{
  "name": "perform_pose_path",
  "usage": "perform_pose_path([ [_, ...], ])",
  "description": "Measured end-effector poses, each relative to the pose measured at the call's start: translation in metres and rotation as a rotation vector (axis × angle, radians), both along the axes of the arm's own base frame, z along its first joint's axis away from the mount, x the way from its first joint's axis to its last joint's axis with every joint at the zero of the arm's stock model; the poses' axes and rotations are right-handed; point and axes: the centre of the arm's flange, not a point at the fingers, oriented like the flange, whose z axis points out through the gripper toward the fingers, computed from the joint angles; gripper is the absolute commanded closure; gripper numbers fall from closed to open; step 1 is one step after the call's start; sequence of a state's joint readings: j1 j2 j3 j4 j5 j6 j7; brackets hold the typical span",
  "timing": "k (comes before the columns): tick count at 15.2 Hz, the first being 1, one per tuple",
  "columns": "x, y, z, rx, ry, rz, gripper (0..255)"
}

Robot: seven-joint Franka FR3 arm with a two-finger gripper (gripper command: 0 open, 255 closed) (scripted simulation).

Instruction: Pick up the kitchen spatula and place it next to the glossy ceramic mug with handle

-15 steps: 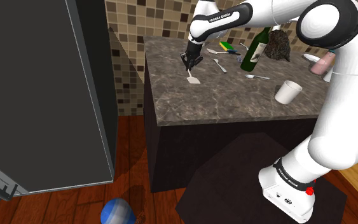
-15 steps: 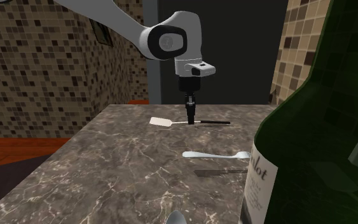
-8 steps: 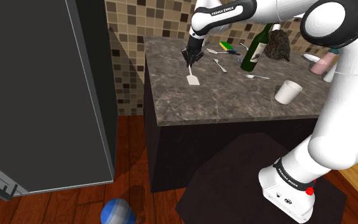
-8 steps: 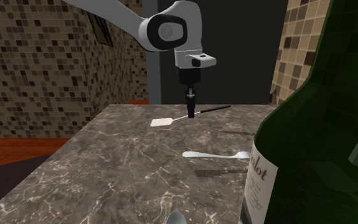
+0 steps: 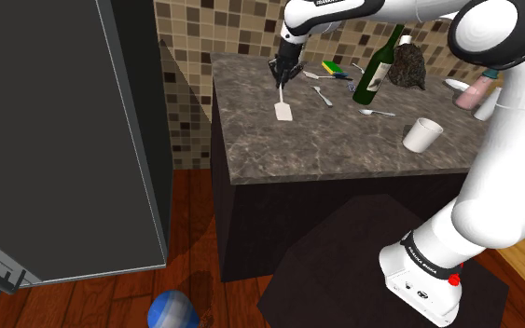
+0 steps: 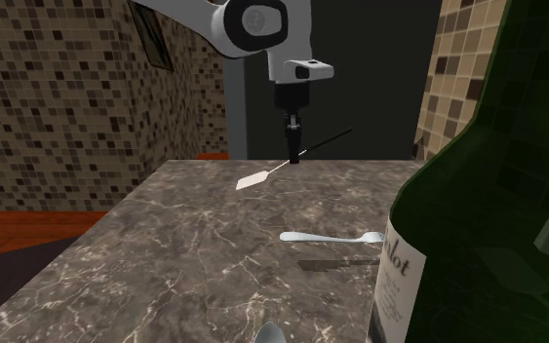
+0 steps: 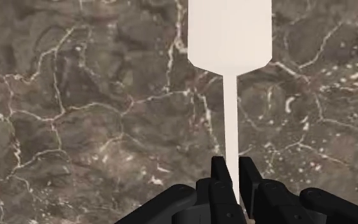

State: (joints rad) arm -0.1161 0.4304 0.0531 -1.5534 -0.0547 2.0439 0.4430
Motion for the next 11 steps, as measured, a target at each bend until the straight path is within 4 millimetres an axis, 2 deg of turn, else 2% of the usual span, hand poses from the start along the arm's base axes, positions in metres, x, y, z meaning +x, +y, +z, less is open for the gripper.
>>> perform_pose_path([
  [11, -0.001, 0.001, 0.059, 0.000, 0.000, 0.000, 255],
])
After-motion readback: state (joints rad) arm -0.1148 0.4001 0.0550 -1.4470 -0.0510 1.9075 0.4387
